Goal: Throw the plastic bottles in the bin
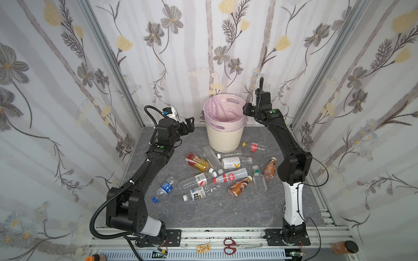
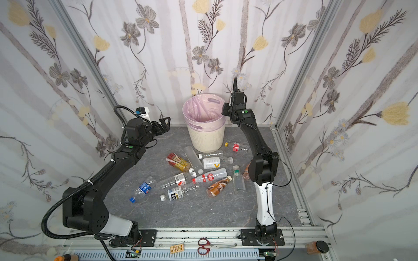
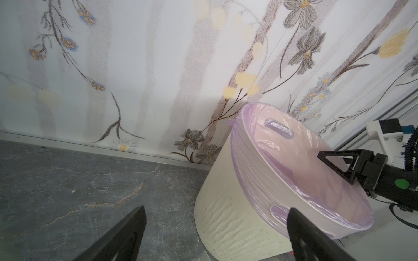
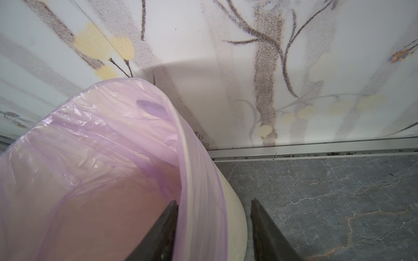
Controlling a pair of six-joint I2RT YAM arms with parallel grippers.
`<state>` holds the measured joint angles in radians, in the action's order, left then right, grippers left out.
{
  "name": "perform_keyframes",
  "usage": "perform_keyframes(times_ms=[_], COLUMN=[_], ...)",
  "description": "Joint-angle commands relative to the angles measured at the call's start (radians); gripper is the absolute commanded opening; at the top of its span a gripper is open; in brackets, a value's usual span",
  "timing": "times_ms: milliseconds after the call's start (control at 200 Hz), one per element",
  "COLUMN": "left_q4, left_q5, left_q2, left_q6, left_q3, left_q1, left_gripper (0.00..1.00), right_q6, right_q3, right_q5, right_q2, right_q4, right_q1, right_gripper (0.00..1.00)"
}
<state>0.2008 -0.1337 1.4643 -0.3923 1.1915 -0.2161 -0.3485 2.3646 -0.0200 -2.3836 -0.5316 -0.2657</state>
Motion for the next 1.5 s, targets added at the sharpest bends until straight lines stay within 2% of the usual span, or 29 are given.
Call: perform_keyframes(times_ms=[0,365,1499], left_q4=[0.000,-0.008,-0.109], left_q5=[0.017,0.064,0.252], left_q2=[-0.018,-0.046,-0.176], left_q6=[0.013,0.017,0.032], left_q3=[-0.002,-0.041,-0.095], left_q1=[-0.001,0.001,0.003], left_gripper=[1.00,1.00,1.00], right_q6=[-0.025,-0.094,-0.182], right_q3=[0.004,0.005,0.010], right_q5=[-0.023,-0.030,-0.127], right_q2=[-0.007,-0.040,-0.112], right_q4=[0.049,0.167,0.408], right_q1=[-0.013,-0.046,-0.228], right_gripper=[0.15,0.05,0.02])
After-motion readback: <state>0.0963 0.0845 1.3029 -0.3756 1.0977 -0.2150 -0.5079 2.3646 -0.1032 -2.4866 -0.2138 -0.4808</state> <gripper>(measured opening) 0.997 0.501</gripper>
